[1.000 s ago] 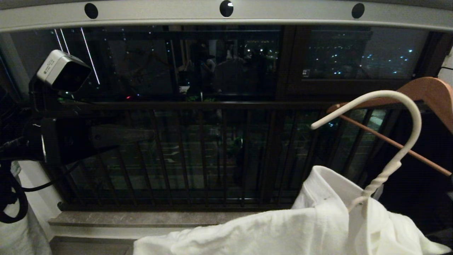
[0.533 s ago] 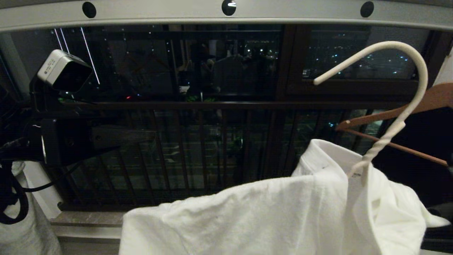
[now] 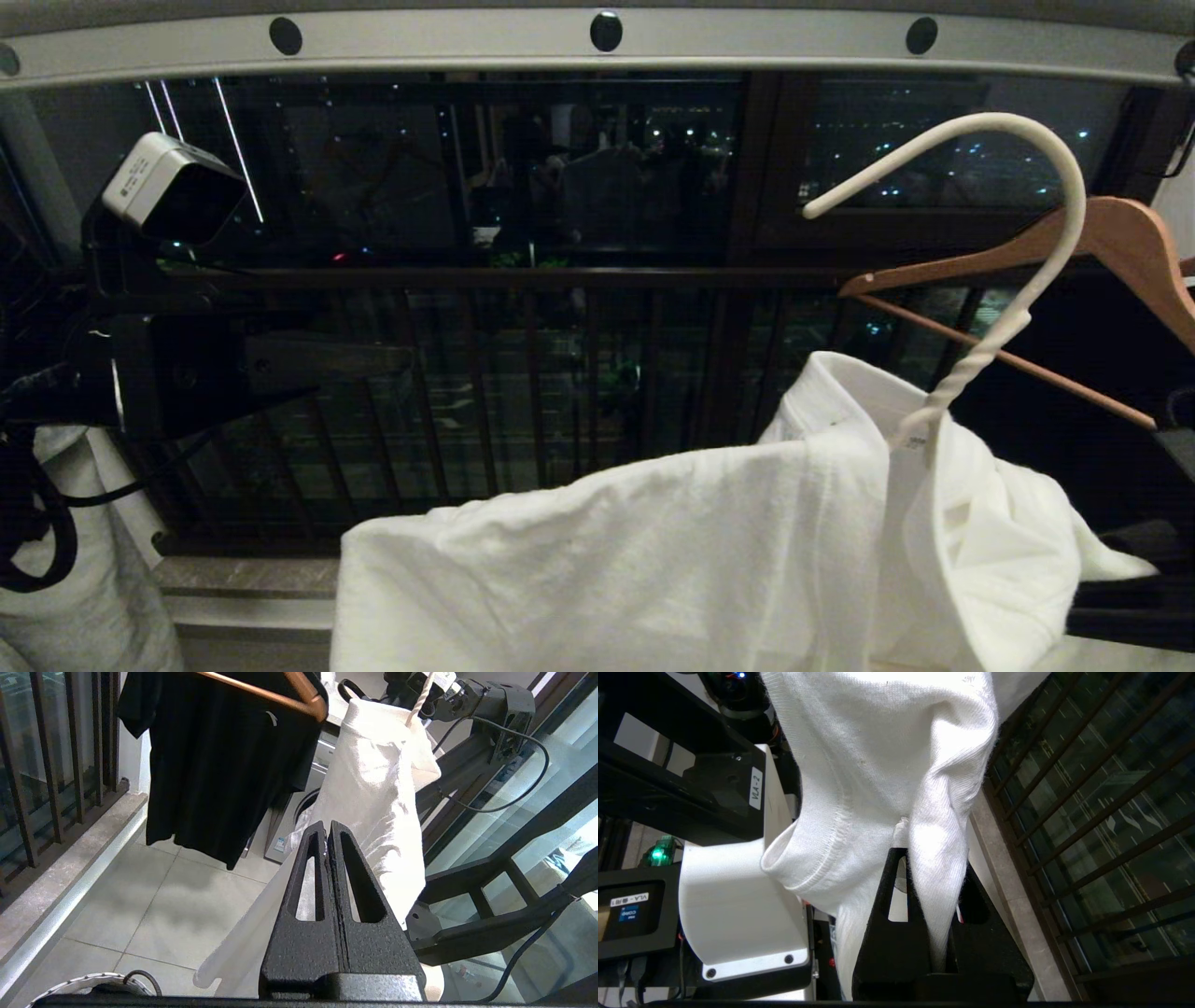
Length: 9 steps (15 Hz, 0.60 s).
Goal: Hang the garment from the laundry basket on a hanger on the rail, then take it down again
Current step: Hang the clothes rack on the clothesline
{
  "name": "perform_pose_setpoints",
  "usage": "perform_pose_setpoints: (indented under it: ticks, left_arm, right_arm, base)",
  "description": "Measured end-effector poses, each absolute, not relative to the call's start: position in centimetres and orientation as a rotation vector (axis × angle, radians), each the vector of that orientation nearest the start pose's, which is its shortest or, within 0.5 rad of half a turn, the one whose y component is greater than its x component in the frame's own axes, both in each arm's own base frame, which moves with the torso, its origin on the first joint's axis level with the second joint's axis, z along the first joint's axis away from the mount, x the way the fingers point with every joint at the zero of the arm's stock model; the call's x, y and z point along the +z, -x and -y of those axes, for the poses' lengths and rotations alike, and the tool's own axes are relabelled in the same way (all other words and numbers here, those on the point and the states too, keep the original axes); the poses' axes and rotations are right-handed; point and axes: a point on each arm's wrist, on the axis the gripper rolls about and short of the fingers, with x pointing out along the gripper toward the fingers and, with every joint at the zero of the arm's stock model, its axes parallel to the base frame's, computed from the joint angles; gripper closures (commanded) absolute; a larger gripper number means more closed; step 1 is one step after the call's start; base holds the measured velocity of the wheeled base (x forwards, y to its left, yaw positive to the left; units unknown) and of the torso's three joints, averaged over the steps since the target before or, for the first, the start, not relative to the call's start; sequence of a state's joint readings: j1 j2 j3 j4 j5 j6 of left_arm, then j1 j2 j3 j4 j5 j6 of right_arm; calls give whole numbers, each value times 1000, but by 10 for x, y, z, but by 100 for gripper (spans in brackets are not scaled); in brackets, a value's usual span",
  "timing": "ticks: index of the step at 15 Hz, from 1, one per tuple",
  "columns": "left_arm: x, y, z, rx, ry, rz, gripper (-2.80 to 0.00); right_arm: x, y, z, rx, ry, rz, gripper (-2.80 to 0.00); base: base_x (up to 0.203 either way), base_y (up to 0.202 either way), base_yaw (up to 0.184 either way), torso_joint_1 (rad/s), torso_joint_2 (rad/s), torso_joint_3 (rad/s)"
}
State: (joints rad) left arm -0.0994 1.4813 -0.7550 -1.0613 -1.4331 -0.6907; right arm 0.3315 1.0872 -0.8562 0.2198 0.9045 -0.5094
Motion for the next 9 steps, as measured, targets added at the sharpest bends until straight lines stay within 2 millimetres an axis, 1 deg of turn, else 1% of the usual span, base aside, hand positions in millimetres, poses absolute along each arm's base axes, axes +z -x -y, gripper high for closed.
perform_pose_setpoints:
  ticks: [9]
  left_arm:
    - [266, -227, 47, -1538, 320, -245, 0]
  right_arm:
    - [257, -119, -59, 1292, 299, -143, 0]
  base:
    - [0, 0, 0, 0, 0, 0]
